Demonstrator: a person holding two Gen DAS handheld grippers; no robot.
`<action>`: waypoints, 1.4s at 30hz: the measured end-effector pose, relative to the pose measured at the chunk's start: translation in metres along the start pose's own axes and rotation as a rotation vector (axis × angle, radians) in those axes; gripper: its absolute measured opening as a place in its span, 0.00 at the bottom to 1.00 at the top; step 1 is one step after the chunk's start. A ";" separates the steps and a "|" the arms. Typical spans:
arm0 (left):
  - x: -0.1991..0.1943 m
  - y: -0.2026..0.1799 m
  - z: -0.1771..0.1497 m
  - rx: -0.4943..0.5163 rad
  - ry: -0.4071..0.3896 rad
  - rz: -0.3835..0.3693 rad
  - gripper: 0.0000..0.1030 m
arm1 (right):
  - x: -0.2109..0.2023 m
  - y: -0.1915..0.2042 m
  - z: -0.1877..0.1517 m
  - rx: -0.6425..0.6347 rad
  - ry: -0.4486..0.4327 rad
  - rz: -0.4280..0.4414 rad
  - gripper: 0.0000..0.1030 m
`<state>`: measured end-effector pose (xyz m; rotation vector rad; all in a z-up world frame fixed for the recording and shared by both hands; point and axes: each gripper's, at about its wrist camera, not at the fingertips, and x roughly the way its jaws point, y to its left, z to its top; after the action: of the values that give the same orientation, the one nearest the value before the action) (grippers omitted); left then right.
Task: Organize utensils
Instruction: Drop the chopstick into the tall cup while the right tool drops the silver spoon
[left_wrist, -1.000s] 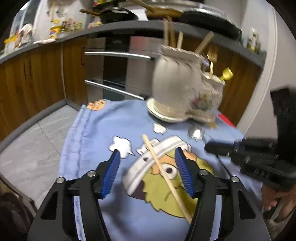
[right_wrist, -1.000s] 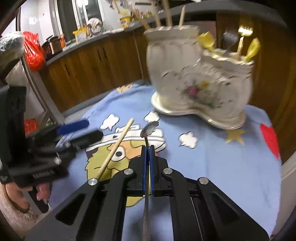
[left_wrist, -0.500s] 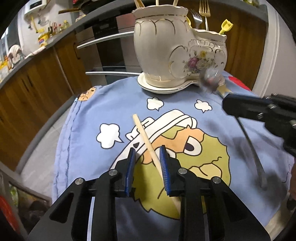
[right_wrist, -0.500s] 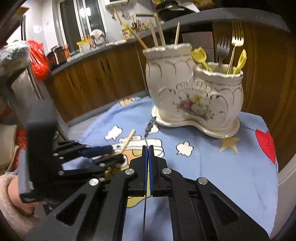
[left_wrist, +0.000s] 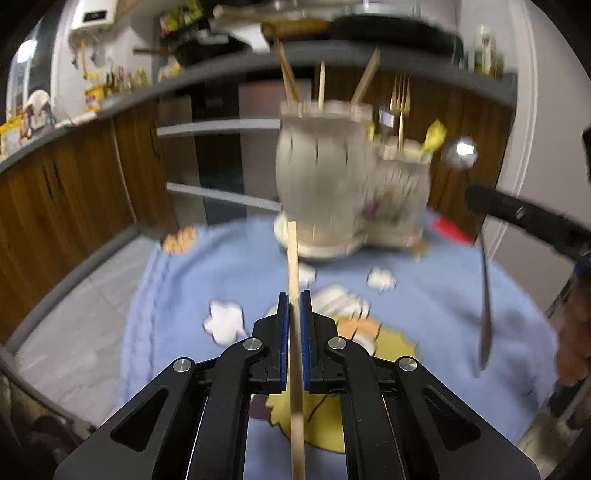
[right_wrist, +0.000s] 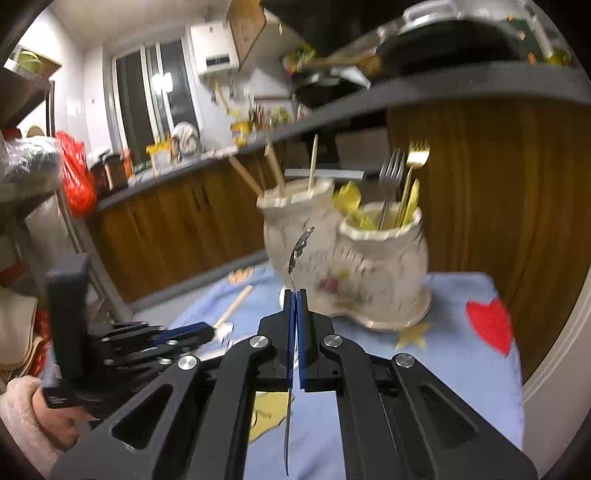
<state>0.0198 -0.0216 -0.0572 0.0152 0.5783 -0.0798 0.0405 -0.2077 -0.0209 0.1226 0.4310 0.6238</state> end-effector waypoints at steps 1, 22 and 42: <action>-0.012 0.002 0.005 -0.017 -0.066 -0.026 0.06 | -0.003 0.000 0.002 -0.003 -0.028 -0.015 0.01; -0.005 0.008 0.155 -0.194 -0.540 -0.260 0.06 | 0.001 -0.031 0.119 -0.054 -0.335 -0.109 0.01; 0.062 -0.006 0.175 -0.111 -0.621 -0.163 0.06 | 0.071 -0.055 0.115 -0.078 -0.292 -0.111 0.01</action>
<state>0.1665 -0.0388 0.0551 -0.1599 -0.0390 -0.2022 0.1710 -0.2086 0.0452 0.1132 0.1299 0.5031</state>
